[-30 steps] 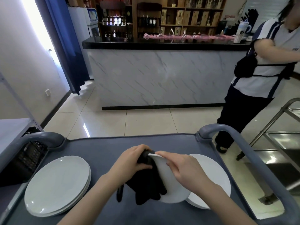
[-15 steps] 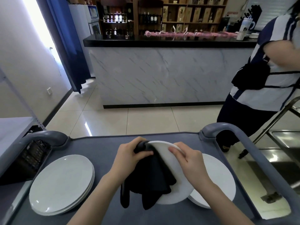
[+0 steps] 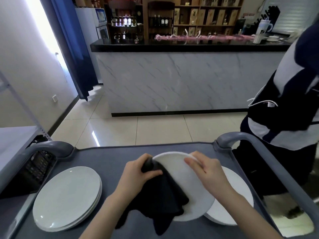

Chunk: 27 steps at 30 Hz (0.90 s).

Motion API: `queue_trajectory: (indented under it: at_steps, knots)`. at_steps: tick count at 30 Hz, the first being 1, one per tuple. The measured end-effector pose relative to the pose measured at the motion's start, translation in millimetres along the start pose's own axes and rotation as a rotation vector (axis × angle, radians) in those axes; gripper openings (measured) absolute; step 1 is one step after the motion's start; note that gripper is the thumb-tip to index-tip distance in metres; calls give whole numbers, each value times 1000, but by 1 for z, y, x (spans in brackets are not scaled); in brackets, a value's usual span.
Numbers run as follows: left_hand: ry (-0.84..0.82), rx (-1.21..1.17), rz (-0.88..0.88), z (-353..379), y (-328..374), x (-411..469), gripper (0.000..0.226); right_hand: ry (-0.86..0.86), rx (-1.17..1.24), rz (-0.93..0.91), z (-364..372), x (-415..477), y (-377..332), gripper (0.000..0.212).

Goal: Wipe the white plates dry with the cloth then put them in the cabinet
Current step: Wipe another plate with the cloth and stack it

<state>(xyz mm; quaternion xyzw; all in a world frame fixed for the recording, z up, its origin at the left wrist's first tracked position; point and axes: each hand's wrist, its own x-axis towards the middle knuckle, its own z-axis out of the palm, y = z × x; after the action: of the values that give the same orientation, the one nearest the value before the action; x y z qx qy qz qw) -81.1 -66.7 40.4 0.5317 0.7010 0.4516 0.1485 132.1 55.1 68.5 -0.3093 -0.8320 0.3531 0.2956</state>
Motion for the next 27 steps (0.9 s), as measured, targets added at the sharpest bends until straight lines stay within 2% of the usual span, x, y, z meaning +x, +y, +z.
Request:
queue_trajectory:
  at_steps: [3, 5, 8, 10, 12, 14, 17, 20, 22, 25, 26, 27]
  knots:
    - [-161, 193, 146, 3, 15, 11, 34, -172, -205, -92, 8, 5, -7, 39]
    - [-139, 155, 151, 5, 19, 15, 37, -135, -172, -112, 10, 6, -9, 37]
    - [40, 24, 74, 1, 19, 18, 25, 65, 61, -38, 7, 2, -9, 22]
    - [167, -63, -16, -2, 16, 18, 23, 248, 184, 36, 8, -2, -9, 19]
    - [238, -215, -138, 2, 13, 13, 18, 402, 307, 136, 15, -7, -12, 26]
    - [277, -347, -243, 10, 8, 2, 14, 467, 371, 211, 18, -12, -11, 34]
    - [299, -342, -300, 13, 1, -10, 16, 327, 273, 206, 12, -15, -3, 21]
    - [254, -206, -178, 3, 0, -10, 24, 172, 183, 152, -8, -11, -3, 6]
    - [137, -33, -53, -2, 7, -5, 26, -4, 104, 82, -16, -2, -11, 26]
    - [-32, 130, 99, -7, 20, 4, 32, -288, -309, -72, -5, 10, -23, 36]
    - [-48, 125, 113, -8, 22, 6, 34, -285, -358, -114, 1, 11, -23, 32]
    - [-44, 106, 119, -9, 23, 7, 33, -243, -303, -127, 6, 11, -24, 29]
